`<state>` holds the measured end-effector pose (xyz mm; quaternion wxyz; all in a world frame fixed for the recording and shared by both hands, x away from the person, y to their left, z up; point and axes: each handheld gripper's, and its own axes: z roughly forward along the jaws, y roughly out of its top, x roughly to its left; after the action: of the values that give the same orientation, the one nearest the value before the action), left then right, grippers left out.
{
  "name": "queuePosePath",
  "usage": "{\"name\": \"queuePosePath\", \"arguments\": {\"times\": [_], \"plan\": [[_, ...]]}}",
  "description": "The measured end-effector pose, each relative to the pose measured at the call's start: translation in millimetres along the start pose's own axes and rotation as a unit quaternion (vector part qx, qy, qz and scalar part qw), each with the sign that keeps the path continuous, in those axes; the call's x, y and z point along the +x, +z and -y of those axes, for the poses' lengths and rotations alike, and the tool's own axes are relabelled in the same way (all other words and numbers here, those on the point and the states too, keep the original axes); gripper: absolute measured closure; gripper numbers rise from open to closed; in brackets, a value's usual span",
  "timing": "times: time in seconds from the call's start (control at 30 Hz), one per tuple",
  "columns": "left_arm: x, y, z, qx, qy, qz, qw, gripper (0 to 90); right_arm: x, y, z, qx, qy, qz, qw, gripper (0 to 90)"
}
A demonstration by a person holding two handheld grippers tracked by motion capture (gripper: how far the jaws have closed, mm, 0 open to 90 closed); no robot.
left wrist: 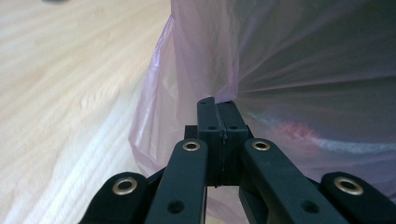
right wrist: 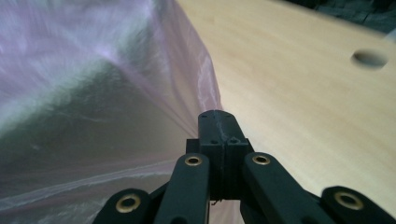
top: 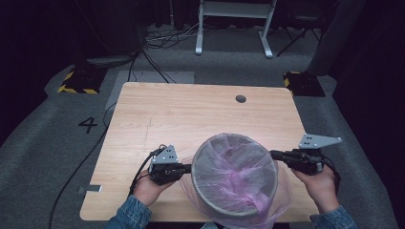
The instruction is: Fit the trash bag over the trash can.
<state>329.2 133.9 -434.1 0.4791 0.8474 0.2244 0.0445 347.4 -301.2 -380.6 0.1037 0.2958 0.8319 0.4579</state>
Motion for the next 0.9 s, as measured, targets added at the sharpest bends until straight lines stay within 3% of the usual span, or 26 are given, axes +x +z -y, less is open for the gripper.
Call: {"name": "queuePosePath", "arguments": {"times": [0.13,0.27,0.37,0.43,0.47,0.5,0.53,0.63,0.77,0.9], "plan": [[0.6,8.3,8.8,0.041,0.000,-0.006,0.9991,89.7,-6.2,25.1,19.4,0.040,0.015,-0.013,0.9990,90.0],[6.1,14.8,19.4,0.086,-0.002,-0.048,0.9951,89.7,-13.2,39.1,35.6,0.068,0.027,-0.008,0.9973,90.0],[14.0,16.5,28.1,0.094,-0.028,-0.062,0.9933,89.6,-19.0,42.5,46.7,0.079,0.039,-0.002,0.9961,90.0],[14.3,9.7,31.3,0.075,-0.036,-0.058,0.9949,86.2,-20.0,36.8,52.1,0.074,0.044,-0.004,0.9963,90.0],[13.4,1.9,31.5,0.052,-0.043,-0.050,0.9965,76.2,-19.3,30.6,53.3,0.064,0.042,-0.008,0.9971,88.4],[12.3,-5.8,30.9,0.035,-0.047,-0.040,0.9975,61.3,-16.7,20.4,53.9,0.040,0.031,-0.010,0.9987,69.3],[10.3,-11.8,30.4,0.019,-0.047,-0.029,0.9983,52.2,-14.1,11.5,53.8,0.019,0.024,-0.008,0.9995,59.6],[-5.5,-36.2,27.3,-0.043,-0.020,0.014,0.9988,41.0,-3.7,-11.7,52.6,-0.022,0.004,-0.039,0.9990,40.9],[-29.6,-45.3,19.8,-0.061,0.011,0.040,0.9973,32.8,22.7,-33.0,48.0,-0.037,-0.035,-0.067,0.9964,27.5],[-48.6,-39.0,10.2,-0.069,0.029,0.051,0.9959,29.5,49.2,-35.3,41.8,-0.042,-0.061,-0.094,0.9928,20.5]]}}
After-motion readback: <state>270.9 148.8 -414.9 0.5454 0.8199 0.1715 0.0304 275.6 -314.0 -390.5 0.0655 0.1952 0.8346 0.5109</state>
